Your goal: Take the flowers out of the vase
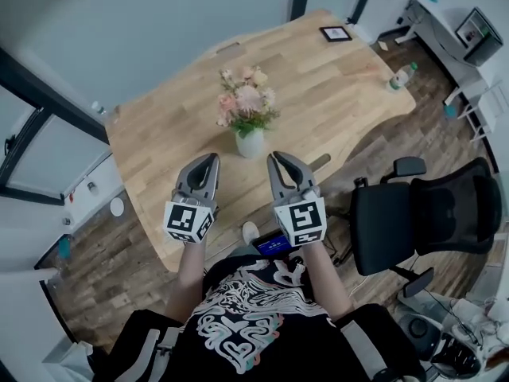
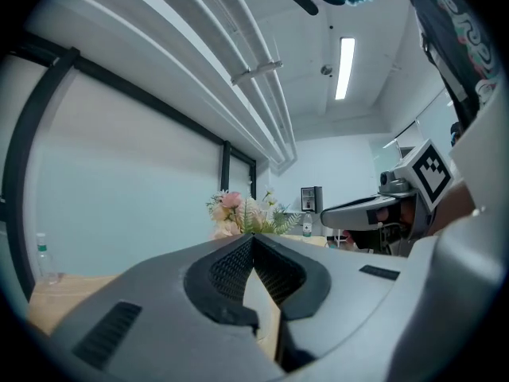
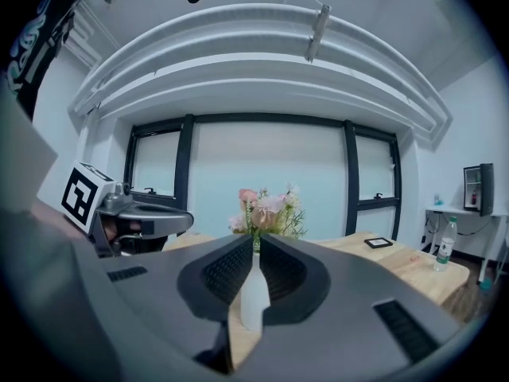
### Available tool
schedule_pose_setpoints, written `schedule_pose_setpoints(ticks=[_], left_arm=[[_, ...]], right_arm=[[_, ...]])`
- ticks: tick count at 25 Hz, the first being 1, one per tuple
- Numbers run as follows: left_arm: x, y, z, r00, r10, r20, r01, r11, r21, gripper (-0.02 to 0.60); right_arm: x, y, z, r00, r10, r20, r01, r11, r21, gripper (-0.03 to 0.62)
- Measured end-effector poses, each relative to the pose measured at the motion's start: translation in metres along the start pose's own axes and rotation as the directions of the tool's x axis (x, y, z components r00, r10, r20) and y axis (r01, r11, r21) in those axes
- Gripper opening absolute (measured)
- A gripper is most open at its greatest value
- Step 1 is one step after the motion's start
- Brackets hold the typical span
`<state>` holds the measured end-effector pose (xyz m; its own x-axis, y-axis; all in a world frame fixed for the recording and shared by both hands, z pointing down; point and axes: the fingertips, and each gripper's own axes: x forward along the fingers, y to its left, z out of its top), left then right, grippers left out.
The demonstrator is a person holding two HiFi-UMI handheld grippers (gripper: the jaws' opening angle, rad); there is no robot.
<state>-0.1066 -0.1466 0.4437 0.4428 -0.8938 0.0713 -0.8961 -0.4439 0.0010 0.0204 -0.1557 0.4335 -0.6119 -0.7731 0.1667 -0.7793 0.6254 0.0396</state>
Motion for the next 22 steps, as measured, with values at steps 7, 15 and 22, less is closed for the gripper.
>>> schedule_pose_setpoints(ticks=[7,15,22], left_arm=[[0.021,0.011,-0.004,0.999,-0.054,0.007,0.054,0.999,0.007,0.002],[0.028,0.023,-0.002,0.999,-0.048,0.020,0.048,0.999,-0.021,0.002],[0.042,0.033,0.009,0.999,-0.047,0.025,0.047,0.999,0.007,0.002]], right_arm=[[0.013,-0.012,0.005,0.999,-0.041,-0.006,0.041,0.999,0.008,0.008],[0.025,-0.016,0.013,1.000,-0.021,0.003,0.021,1.000,0.003,0.062],[0.048,-0.027,0.025,1.000,0.010,0.027,-0.011,0.999,0.037,0.187]])
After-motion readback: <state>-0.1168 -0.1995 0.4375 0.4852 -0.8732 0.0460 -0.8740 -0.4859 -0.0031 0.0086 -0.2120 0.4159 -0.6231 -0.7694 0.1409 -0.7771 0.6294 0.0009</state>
